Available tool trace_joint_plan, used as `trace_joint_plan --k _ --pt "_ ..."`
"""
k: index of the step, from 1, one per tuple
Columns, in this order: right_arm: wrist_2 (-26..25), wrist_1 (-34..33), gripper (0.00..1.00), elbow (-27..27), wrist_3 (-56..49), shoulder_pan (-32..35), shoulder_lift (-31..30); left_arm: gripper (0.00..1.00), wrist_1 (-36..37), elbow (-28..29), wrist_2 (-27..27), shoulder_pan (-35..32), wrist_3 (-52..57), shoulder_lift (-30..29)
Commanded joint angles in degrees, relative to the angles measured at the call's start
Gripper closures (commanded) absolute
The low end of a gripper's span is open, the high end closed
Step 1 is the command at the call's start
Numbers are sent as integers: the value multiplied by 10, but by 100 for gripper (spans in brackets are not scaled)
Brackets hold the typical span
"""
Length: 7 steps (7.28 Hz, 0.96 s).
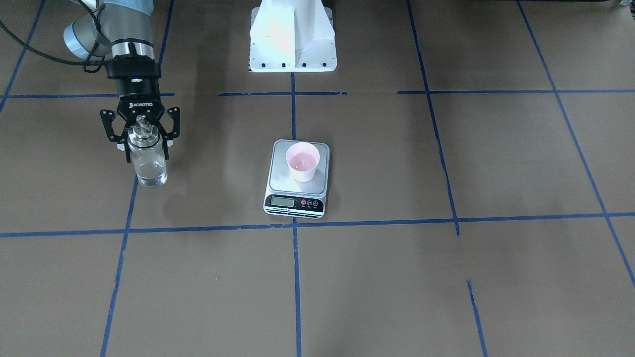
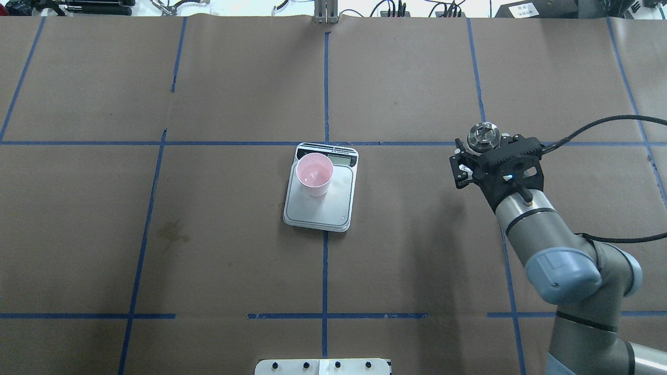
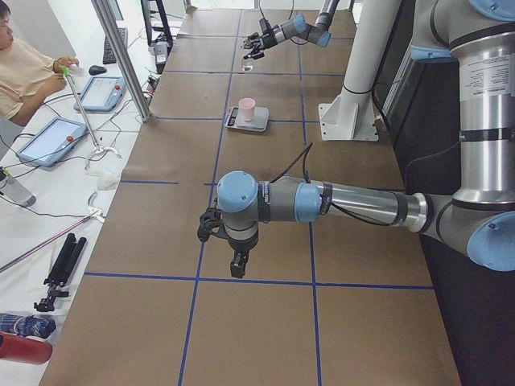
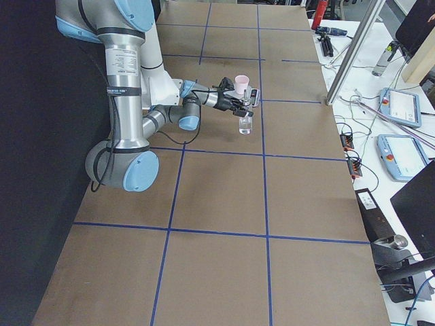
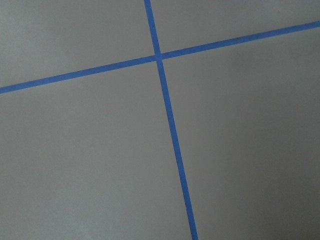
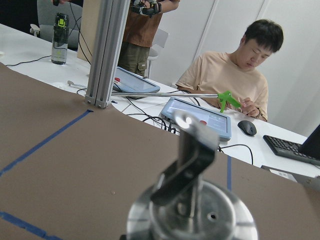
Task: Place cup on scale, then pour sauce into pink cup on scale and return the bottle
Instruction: 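Lift the glass bottle with the right gripper and carry it over the cup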
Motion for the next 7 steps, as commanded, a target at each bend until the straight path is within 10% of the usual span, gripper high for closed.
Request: trace_joint_plan --k 1,3,7 --pt "-65 -252 100 -2 -64 -7 132 0 0 0 0 1 0 -1" --pt "-114 -460 100 -28 -68 -35 238 0 0 0 -1 1 0 -1" --pt "-194 -478 100 -201 -153 -55 326 0 0 -2 -1 1 0 -1"
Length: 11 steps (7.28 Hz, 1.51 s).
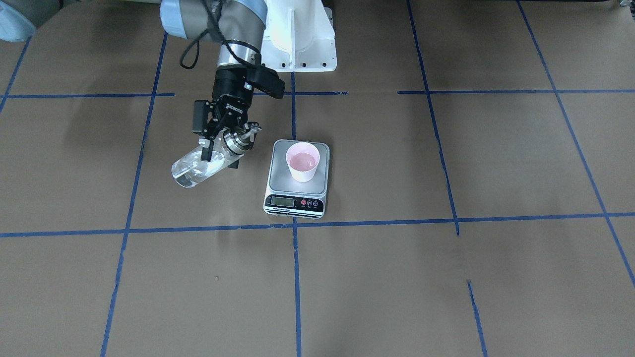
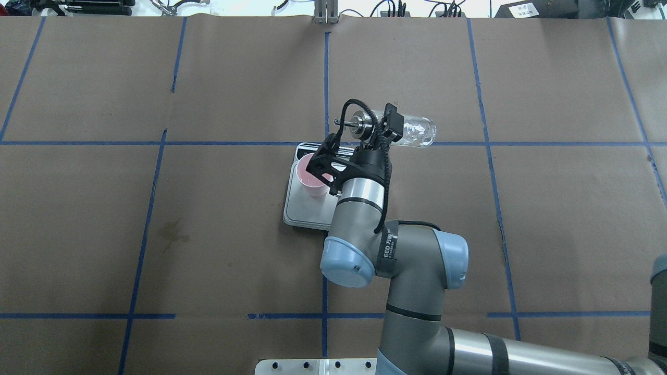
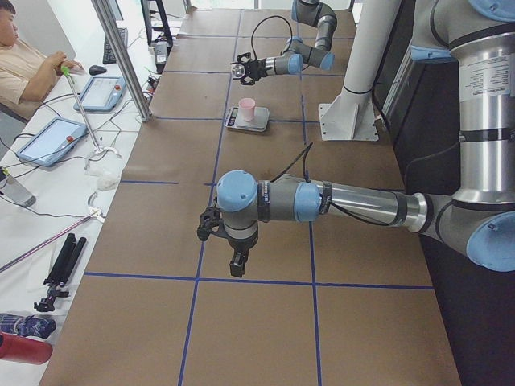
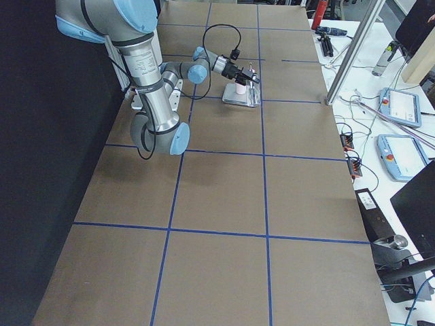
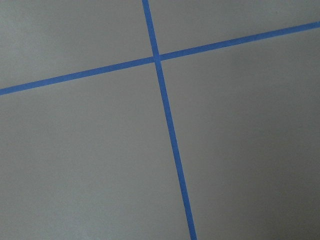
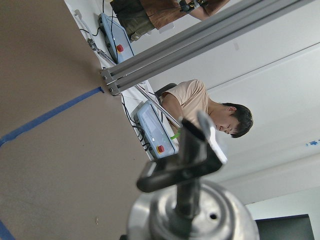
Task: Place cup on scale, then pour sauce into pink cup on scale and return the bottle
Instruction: 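Tilt the glass bottle with the right gripper to pour into the pink cup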
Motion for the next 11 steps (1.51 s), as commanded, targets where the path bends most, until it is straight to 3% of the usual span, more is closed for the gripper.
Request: trace_joint_plan --k 1,4,11 --pt "-53 -3 100 -33 -61 -16 -1 0 0 0 -1 0 0 0" --pt "-114 -2 100 -32 -119 -26 -23 0 -1 0 -1 0 0 0" --pt "-154 -2 100 -33 -254 -32 -22 0 0 0 -1 0 0 0"
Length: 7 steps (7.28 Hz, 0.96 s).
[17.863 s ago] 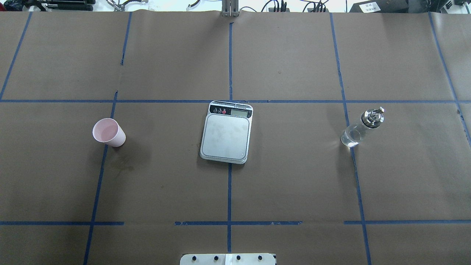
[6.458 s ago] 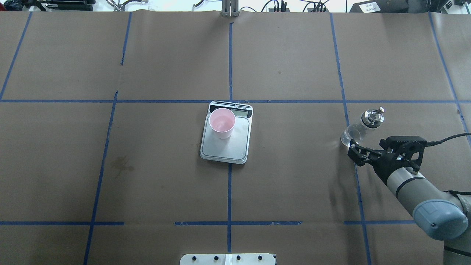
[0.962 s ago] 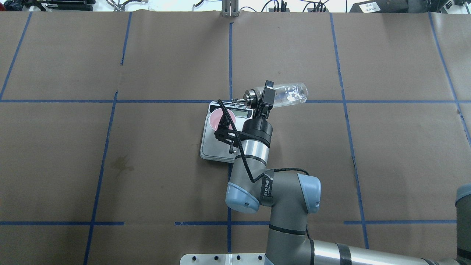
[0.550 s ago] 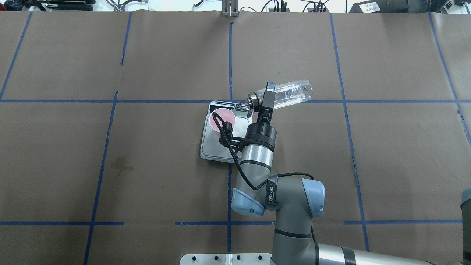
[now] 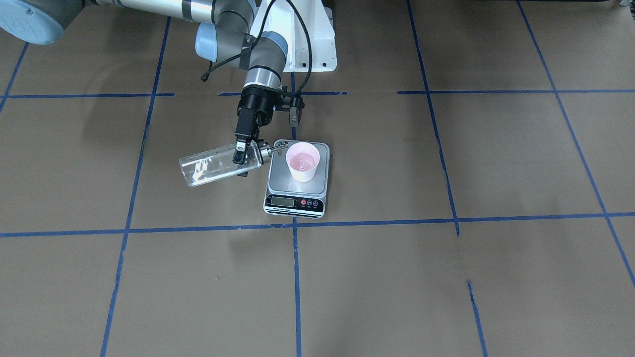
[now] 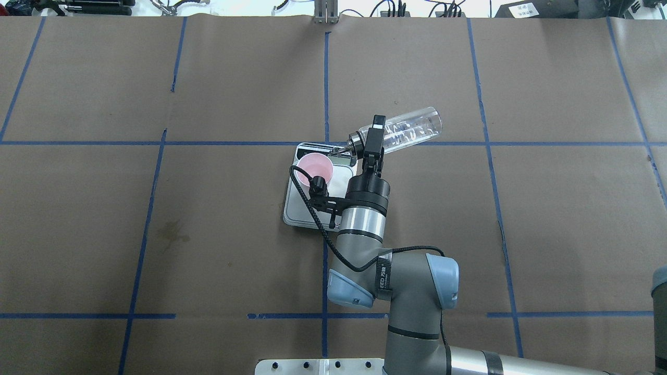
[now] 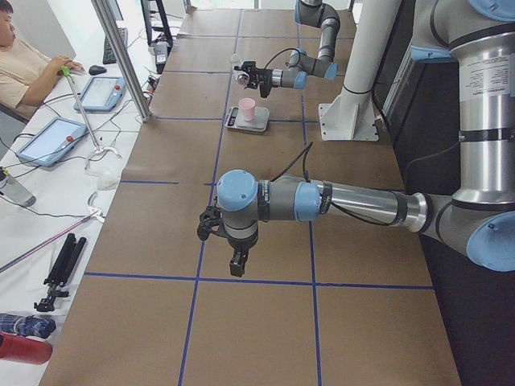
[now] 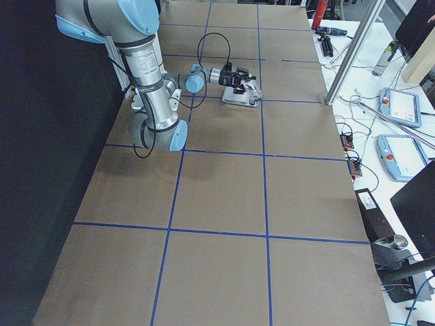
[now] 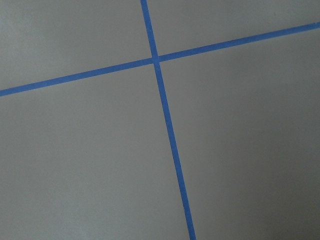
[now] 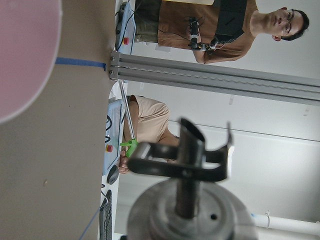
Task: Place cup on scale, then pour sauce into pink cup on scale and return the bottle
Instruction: 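Tilt the glass bottle with the right gripper to pour into the pink cup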
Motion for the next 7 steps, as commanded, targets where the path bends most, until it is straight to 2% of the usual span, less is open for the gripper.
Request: trace_joint_plan --k 1,7 --pt "-4 0 100 -1 -29 -1 5 0 0 0 0 0 0 0" --pt "-33 0 100 -12 -67 -1 2 0 0 0 0 0 0 0"
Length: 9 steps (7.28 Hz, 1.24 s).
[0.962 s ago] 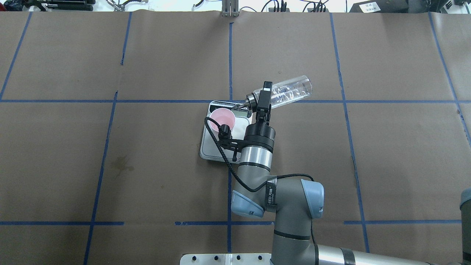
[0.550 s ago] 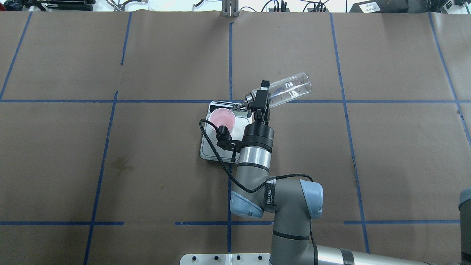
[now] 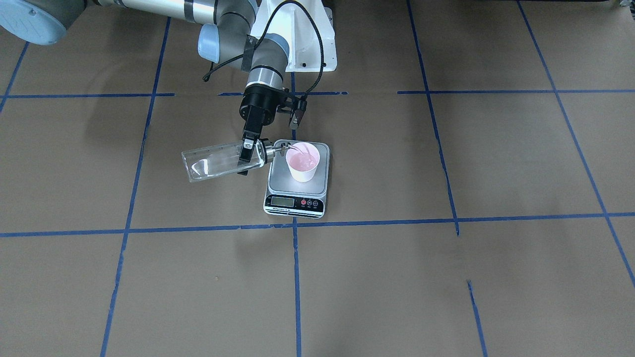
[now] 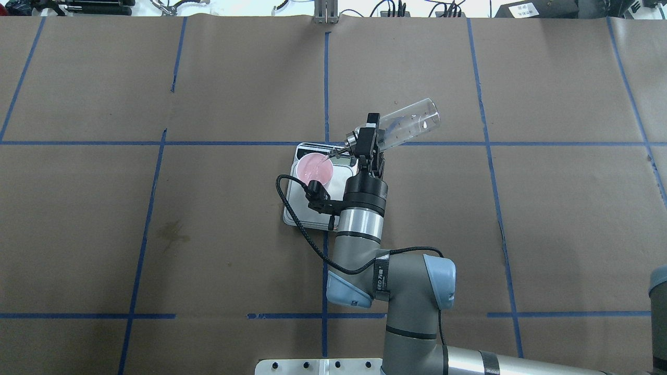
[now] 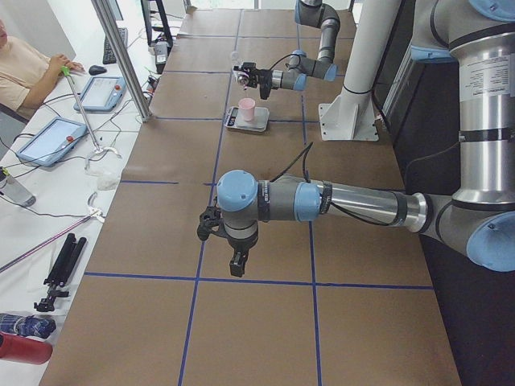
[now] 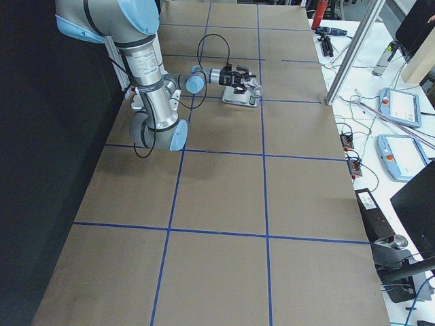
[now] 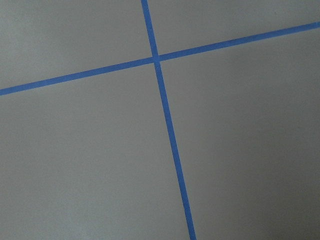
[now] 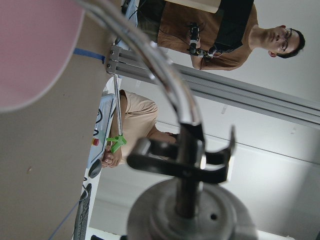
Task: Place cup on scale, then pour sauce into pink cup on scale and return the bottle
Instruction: 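Tilt the glass bottle with the right gripper to pour into the pink cup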
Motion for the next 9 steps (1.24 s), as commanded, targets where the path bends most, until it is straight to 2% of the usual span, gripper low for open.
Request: trace_joint_plan --k 1,9 --pt "-9 0 100 0 -12 0 -1 0 0 0 0 0 0 0" --pt "-16 0 100 0 -14 0 -4 0 0 0 0 0 0 0"
